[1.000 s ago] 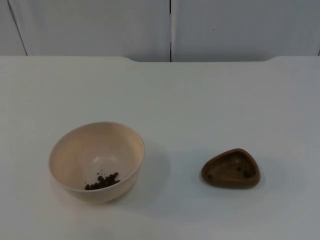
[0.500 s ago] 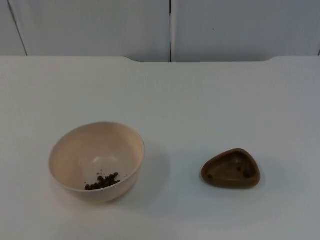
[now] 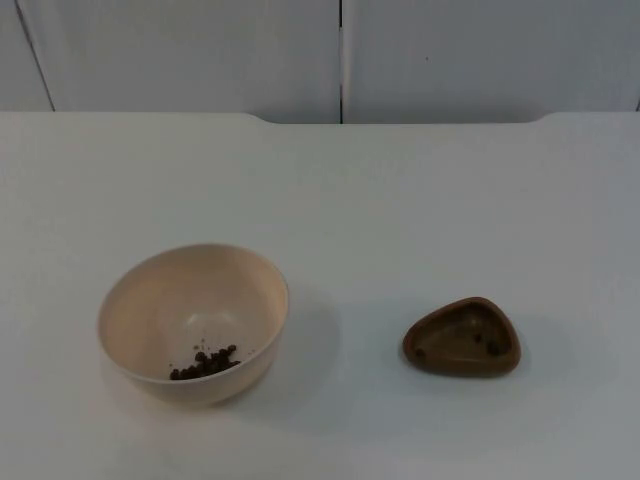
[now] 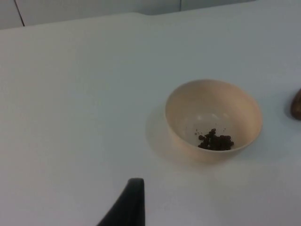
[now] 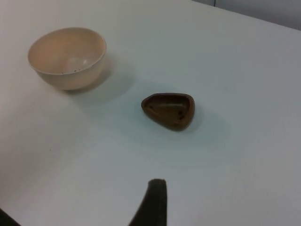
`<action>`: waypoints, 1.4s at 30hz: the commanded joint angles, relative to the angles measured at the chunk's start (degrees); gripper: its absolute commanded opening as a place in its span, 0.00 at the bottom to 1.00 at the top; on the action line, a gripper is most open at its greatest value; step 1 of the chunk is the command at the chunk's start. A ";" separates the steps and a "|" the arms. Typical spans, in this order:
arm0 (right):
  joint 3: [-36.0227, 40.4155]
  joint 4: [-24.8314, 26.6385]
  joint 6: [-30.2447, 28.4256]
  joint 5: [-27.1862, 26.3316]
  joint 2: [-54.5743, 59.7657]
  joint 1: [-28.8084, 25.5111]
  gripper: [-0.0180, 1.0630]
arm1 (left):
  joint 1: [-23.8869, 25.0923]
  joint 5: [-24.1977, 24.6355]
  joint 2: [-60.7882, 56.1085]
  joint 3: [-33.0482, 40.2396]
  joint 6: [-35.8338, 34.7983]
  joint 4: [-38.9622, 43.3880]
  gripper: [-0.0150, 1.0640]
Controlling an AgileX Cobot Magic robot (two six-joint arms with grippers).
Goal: Pick up the bowl with the left hand and pour the coffee beans from the cup into the bowl with the right hand.
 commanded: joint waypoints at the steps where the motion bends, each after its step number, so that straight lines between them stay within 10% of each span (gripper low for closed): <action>1: 0.00 -0.14 0.06 -0.70 -0.15 -0.18 0.72 | 0.17 0.10 -0.16 0.25 -0.37 0.18 0.95; 8: 0.00 -0.23 0.06 -0.70 -0.15 -0.18 0.73 | 0.17 0.10 -0.16 0.25 -0.37 0.18 0.95; 14: 0.00 -0.37 0.18 -0.70 -0.15 -0.18 1.00 | 0.17 0.10 -0.16 0.25 -0.49 0.18 0.99; 42: 0.00 0.08 0.18 -0.84 -0.15 -0.18 0.99 | 0.17 0.10 -0.16 0.25 -0.49 0.18 0.99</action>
